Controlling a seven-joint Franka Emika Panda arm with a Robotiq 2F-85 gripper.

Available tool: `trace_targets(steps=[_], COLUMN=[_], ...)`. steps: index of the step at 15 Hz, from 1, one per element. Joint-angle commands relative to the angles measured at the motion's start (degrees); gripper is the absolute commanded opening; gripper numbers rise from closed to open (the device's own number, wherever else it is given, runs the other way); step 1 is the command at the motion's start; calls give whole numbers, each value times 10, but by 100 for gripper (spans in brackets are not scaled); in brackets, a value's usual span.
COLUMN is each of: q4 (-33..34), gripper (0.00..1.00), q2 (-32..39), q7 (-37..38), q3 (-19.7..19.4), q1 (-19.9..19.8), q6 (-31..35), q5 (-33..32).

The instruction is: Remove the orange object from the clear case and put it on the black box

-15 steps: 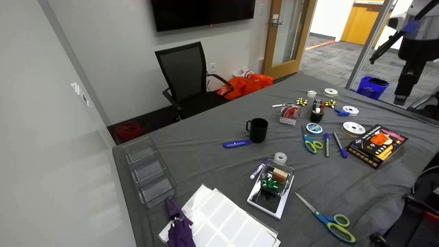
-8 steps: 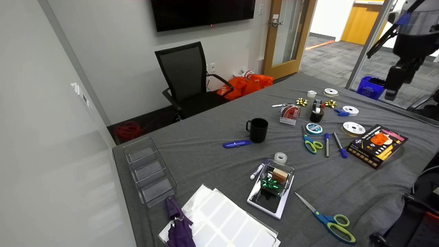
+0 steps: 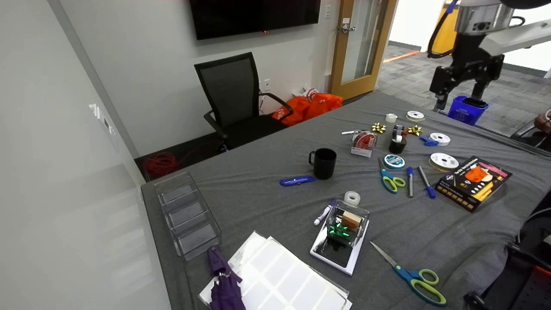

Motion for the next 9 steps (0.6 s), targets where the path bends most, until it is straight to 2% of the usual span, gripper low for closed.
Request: trace_targets(steps=[1, 5, 8, 9], q4=[67, 139, 179, 144], gripper=[100, 100, 100, 100], q2=[68, 134, 169, 139], q7=[74, 166, 259, 217], q3=[-7, -19, -26, -26], q1=[-8, -5, 1, 3], q6=[39, 94, 145, 126], q5=[45, 84, 70, 71])
